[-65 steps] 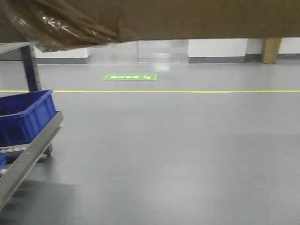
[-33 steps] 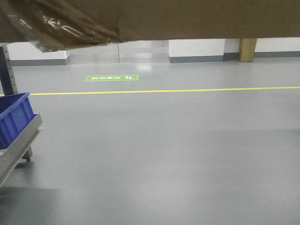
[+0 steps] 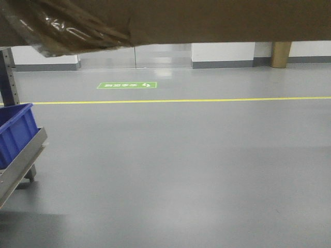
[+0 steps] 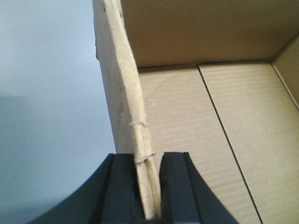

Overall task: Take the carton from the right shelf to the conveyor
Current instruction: 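Hold the carton with both grippers while the base drives to the conveyor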

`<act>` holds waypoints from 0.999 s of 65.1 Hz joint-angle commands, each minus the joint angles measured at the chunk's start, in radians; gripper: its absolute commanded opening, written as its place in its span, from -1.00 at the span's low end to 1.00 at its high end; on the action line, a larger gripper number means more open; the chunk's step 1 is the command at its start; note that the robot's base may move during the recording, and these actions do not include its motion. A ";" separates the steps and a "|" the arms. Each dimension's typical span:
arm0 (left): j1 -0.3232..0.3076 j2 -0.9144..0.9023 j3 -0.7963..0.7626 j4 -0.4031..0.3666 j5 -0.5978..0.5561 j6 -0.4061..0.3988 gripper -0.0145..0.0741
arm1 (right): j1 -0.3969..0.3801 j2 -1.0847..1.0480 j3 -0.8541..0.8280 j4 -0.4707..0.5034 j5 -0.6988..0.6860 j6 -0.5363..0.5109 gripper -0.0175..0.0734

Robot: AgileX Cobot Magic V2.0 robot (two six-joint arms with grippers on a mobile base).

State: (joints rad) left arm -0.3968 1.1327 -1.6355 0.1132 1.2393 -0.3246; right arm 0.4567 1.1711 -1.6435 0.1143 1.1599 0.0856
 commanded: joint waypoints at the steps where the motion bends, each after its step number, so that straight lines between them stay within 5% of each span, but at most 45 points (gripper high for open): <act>1: 0.001 -0.011 -0.006 0.038 -0.018 0.008 -0.69 | -0.005 -0.015 -0.002 -0.034 -0.031 -0.023 -0.77; 65: 0.001 -0.011 -0.006 0.053 -0.018 0.008 -0.69 | -0.005 -0.015 -0.002 -0.034 -0.031 -0.023 -0.77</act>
State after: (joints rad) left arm -0.3968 1.1327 -1.6355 0.1209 1.2393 -0.3246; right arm 0.4567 1.1717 -1.6435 0.1143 1.1581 0.0856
